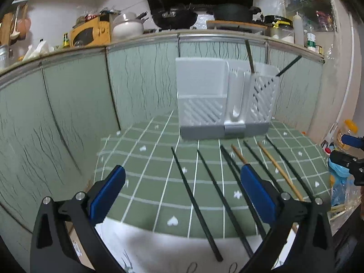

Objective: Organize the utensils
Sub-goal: 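Grasp a black chopstick with the left gripper while the right gripper grasps another black chopstick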

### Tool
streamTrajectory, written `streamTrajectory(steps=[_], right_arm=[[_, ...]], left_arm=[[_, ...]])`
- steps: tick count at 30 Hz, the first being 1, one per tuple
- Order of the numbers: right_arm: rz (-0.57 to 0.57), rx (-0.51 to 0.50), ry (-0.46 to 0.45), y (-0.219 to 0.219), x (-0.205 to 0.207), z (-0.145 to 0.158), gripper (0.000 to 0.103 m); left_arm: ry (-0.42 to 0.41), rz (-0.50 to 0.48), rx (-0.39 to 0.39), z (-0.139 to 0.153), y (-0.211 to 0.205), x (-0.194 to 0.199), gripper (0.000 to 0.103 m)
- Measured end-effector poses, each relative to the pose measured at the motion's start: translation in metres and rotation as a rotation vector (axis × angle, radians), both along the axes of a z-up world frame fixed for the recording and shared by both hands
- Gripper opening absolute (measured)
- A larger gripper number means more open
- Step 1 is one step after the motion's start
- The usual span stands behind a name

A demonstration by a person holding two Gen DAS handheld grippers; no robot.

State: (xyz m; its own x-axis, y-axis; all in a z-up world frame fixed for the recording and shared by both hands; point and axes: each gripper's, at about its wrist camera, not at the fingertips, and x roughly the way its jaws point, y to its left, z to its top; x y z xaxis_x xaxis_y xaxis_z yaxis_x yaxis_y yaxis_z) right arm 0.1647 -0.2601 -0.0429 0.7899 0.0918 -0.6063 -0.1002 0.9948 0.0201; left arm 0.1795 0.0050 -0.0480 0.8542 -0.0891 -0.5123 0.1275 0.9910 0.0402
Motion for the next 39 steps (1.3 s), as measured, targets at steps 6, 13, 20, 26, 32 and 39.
streamTrajectory(steps=[6,13,20,26,32,39], right_arm=[[-0.028,-0.004,0.01,0.003,-0.003,-0.019,0.095],[-0.06,0.01,0.022,0.001,-0.009,-0.033,0.095],[-0.068,0.002,0.049,0.002,-0.011,-0.043,0.095],[-0.068,-0.015,0.058,0.002,-0.01,-0.047,0.095],[-0.049,-0.021,0.071,0.004,-0.01,-0.05,0.08],[0.011,-0.027,0.112,0.014,-0.007,-0.059,0.05]], left_arm=[[0.044,0.041,-0.004,-0.025,0.0,-0.014,0.099],[0.08,0.075,-0.03,-0.049,-0.005,-0.029,0.083],[0.131,0.068,-0.031,-0.073,-0.015,-0.03,0.058],[0.129,0.067,0.031,-0.085,-0.026,-0.03,0.034],[0.112,0.067,0.09,-0.086,-0.035,-0.029,0.014],[0.109,0.072,0.07,-0.086,-0.031,-0.029,0.009]])
